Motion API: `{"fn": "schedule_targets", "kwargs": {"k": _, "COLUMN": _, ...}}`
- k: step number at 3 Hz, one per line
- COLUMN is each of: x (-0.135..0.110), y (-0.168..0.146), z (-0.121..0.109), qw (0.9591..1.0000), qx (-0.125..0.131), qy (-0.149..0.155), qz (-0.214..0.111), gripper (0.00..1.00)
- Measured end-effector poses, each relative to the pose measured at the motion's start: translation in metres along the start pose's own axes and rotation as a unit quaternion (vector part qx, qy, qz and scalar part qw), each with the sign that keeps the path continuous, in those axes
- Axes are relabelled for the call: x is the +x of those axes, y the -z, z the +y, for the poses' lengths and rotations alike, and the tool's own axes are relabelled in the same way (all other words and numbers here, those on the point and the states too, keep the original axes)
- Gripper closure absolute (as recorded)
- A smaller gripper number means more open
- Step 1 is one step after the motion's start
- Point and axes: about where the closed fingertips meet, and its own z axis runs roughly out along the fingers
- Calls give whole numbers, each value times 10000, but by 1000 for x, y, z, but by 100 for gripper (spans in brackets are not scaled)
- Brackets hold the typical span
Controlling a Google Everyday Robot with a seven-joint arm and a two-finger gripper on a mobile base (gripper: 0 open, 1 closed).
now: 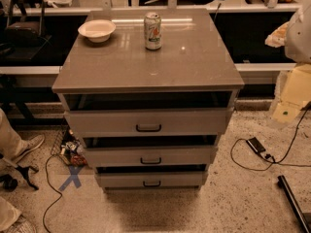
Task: Open top drawer
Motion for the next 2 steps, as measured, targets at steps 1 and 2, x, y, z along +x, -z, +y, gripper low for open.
{"fn": "schedule_targets", "kwargs": {"k": 1, "x": 0, "y": 0, "z": 0, "qw": 10000, "qx": 0, "qy": 0, "qz": 0, "gripper": 0}}
{"fn": "schedule_targets", "kwargs": {"k": 2, "x": -11, "y": -40, "z": 15, "qw": 9986, "qx": -356, "qy": 218, "qz": -335, "gripper": 0}}
